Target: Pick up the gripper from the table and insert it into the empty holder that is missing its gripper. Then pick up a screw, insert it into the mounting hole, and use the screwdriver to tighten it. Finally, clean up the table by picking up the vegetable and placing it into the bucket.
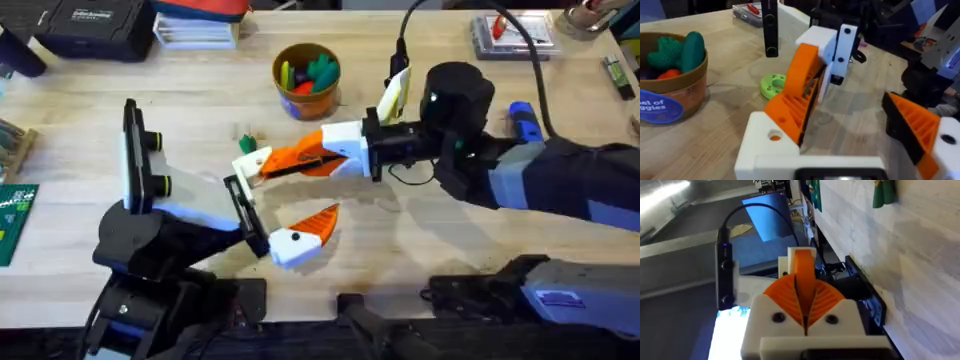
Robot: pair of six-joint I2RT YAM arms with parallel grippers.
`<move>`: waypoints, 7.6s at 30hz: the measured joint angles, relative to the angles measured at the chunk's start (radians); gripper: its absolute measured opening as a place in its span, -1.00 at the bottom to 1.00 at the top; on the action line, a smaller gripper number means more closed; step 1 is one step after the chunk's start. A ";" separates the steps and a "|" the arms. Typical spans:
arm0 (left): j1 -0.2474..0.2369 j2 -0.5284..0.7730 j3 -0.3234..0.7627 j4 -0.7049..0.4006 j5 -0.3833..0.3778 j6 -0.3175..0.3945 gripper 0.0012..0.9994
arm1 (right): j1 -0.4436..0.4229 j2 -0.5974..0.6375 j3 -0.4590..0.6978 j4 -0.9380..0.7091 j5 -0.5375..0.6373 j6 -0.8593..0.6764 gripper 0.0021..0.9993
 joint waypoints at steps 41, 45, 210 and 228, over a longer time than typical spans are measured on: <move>0.011 0.000 0.000 0.003 -0.070 -0.006 0.97 | 0.134 0.003 0.006 0.030 0.282 0.076 -0.99; 0.012 0.000 0.000 0.005 -0.090 -0.004 0.98 | 0.150 0.003 0.006 0.047 0.334 0.076 -0.99; -0.020 0.000 0.005 -0.018 0.122 0.021 0.97 | 0.054 0.064 0.445 -1.406 1.077 -1.160 -0.79; -0.020 0.000 0.005 -0.018 0.122 0.021 0.97 | 0.059 0.078 0.445 -1.377 1.103 -1.160 -0.57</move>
